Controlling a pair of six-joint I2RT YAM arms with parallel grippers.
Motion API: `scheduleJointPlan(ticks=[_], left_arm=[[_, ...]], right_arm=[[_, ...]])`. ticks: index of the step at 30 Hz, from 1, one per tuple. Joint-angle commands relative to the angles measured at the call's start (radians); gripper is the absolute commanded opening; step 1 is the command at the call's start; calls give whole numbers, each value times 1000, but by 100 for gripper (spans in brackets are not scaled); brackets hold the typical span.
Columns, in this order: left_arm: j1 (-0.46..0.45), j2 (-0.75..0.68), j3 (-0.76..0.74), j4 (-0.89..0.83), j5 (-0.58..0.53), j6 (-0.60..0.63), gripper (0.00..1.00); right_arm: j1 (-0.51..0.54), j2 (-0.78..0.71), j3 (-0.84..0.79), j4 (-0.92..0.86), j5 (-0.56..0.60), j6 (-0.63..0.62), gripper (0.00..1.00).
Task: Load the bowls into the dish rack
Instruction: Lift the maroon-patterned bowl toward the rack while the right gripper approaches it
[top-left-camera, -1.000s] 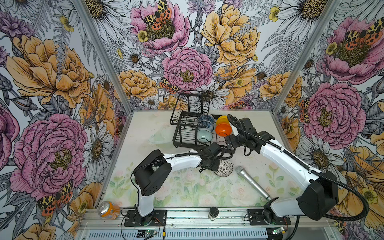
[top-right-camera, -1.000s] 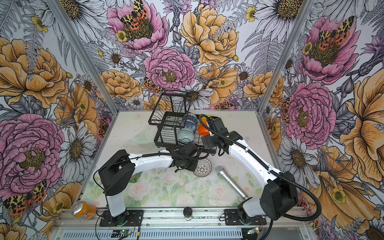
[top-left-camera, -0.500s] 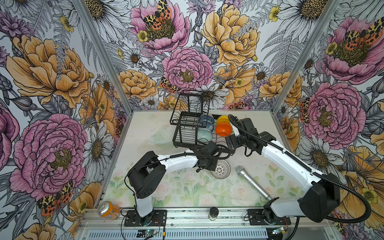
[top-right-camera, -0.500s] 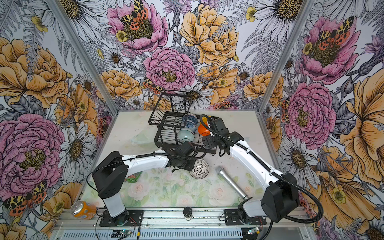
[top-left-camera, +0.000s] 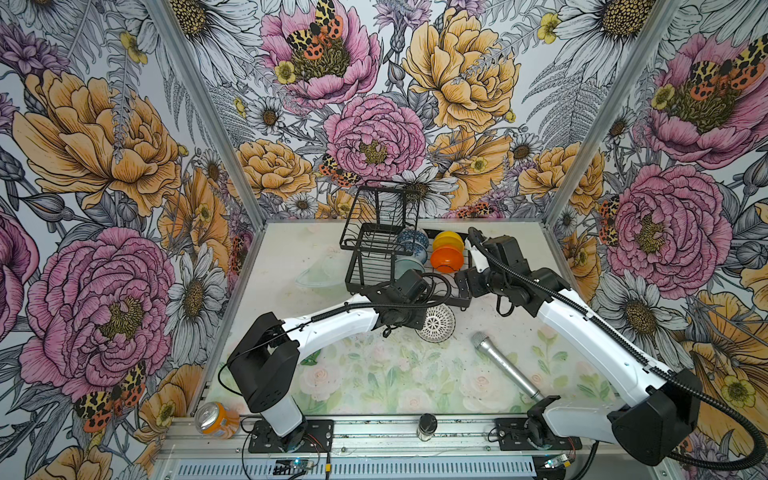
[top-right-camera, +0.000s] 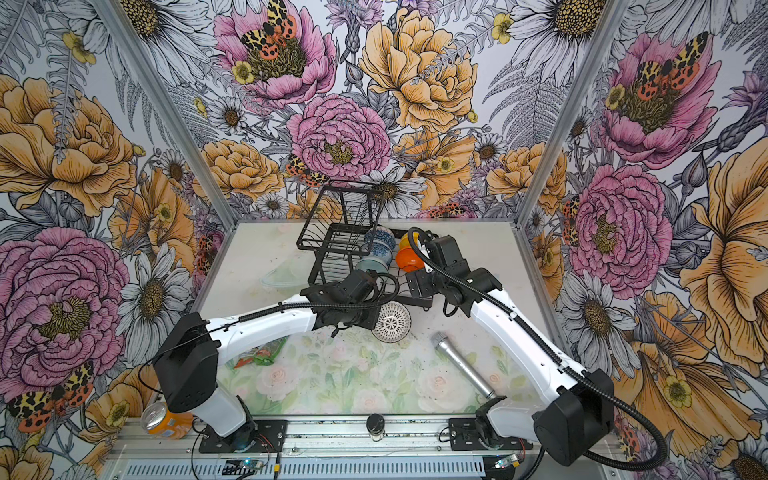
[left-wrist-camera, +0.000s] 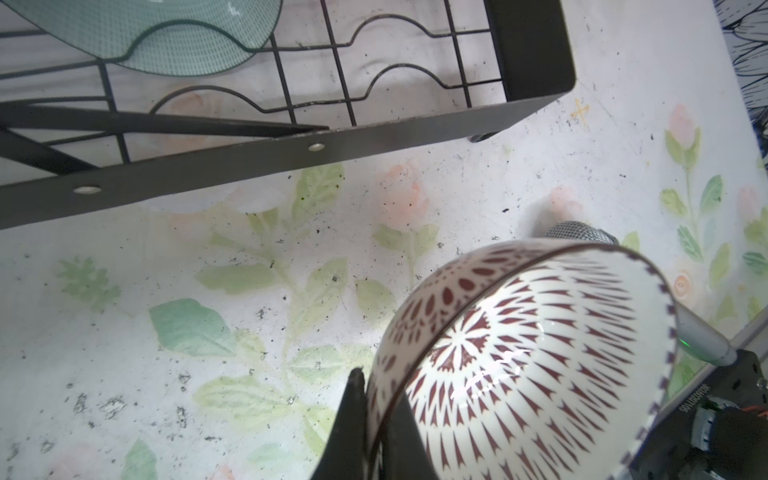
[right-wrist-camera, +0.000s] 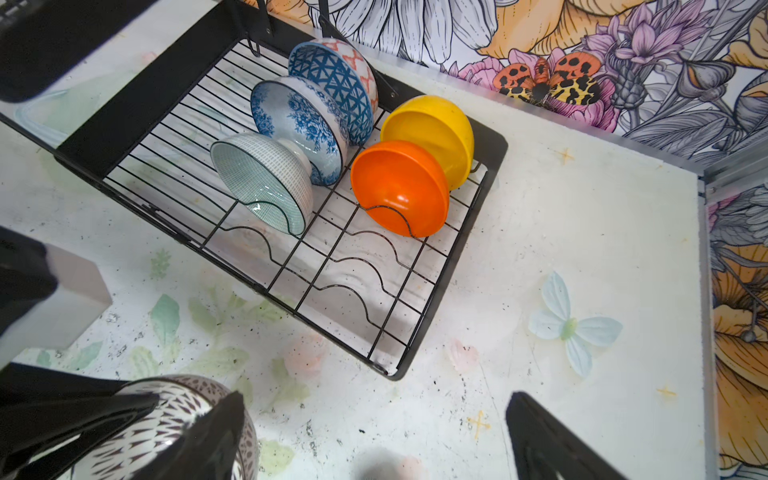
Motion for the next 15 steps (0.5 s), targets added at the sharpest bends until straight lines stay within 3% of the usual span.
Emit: scheduleJointPlan(ticks=[1,9,15], left_arm=[[18,-54,2,26,-37,7,0],[33,-67,69,26,-76,13,0],[30,-66,135,30,-112,13,0]], right_arm=[[-6,-37,6,-21,-51,29,99],[5,-62,-3,-23,-163,104,100],[40,-51,-11,-18,-157,159,100]])
